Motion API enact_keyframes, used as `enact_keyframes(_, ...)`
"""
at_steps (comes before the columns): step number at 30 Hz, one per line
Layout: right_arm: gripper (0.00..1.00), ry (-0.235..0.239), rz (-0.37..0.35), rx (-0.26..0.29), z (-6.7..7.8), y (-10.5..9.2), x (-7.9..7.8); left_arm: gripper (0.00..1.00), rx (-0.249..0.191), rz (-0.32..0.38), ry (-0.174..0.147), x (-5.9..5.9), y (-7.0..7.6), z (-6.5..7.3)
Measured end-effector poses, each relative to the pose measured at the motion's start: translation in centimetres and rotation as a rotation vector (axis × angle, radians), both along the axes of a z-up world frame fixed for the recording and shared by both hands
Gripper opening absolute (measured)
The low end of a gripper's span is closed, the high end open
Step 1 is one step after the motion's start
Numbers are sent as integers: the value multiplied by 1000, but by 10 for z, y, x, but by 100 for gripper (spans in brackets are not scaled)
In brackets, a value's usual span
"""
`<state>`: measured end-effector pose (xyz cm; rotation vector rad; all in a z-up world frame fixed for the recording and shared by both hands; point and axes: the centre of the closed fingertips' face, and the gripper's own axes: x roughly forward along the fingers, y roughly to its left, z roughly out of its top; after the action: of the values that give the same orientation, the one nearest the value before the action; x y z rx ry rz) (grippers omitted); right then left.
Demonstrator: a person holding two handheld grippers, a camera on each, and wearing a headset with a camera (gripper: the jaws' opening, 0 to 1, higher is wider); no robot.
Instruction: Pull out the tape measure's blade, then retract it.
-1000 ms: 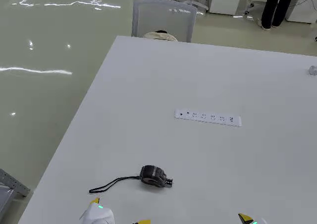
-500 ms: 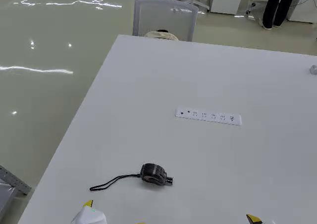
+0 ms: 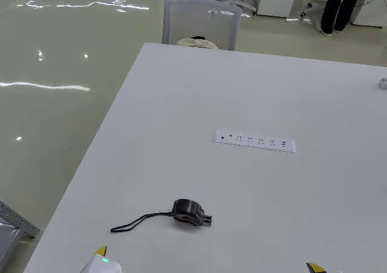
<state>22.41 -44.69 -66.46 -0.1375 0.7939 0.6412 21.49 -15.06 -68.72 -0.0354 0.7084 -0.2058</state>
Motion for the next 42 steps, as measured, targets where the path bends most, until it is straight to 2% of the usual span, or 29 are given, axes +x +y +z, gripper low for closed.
enact_keyframes(5, 100, 2, -5, -4, 2, -4, -3, 100, -3, 5, 0, -2, 2, 1)
enact_keyframes(17, 100, 19, -11, -12, 0, -9, -12, 100, 5, -1, 23, -5, 7, -2)
enact_keyframes(27, 100, 25, -12, -15, -4, -10, -14, 100, 8, 3, 32, -6, 10, -3)
enact_keyframes(42, 99, 22, -12, -11, -3, -10, -15, 100, 9, 15, 40, -8, 13, -4)
